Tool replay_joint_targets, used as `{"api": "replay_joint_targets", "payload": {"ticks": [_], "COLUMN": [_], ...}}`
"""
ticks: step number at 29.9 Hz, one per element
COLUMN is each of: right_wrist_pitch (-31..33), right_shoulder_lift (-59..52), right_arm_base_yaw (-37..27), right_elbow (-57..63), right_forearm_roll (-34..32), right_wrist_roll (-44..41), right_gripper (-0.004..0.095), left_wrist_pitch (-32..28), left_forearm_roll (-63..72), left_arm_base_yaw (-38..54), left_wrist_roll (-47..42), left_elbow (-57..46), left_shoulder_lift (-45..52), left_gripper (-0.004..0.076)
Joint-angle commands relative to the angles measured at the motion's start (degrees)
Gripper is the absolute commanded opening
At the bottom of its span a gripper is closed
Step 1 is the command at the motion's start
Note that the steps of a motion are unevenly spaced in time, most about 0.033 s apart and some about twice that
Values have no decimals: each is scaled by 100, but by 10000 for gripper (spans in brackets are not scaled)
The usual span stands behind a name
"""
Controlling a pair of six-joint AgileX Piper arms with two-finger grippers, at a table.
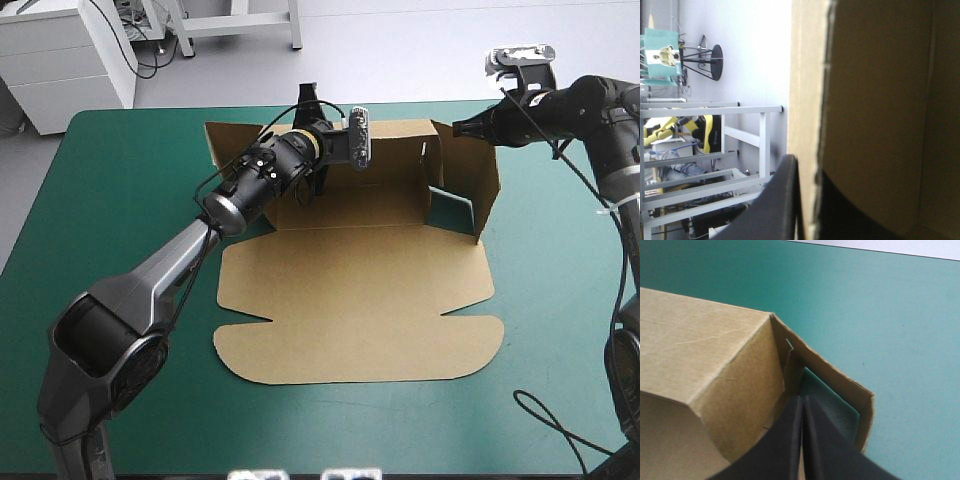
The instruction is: Fold the box
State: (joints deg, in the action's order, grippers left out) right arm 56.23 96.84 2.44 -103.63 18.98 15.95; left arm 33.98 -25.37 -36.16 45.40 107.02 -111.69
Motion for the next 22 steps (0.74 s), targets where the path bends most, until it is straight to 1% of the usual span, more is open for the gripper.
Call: {"api": "replay_joint_targets", "payload": {"ticks": [1, 7, 11, 14, 22], "right_wrist_pitch": [-240, -181, -169, -141, -32], "right_shoulder_lift": [-402, -603, -755, -852, -934], "right_arm_base_yaw": [14, 14, 14, 14, 14], "right_elbow": [-172, -183, -183, -183, -183], "right_forearm_roll": [100, 110, 110, 110, 95], "right_wrist_roll": [-46, -46, -60, -60, -60], "right_gripper": [-4, -4, -4, -4, -4], "left_wrist_pitch": [466, 894, 1598, 1934, 2368], "left_forearm_roll": [122, 346, 387, 345, 324], "left_arm_base_yaw": [-46, -214, -441, -634, -1071], "left_wrist_roll": [-138, -50, 8, 229, 252], "left_elbow": [84, 84, 84, 84, 193], "left_shoulder_lift": [597, 1034, 1149, 1159, 1389], "left_gripper": [-8, -8, -8, -8, -8]}}
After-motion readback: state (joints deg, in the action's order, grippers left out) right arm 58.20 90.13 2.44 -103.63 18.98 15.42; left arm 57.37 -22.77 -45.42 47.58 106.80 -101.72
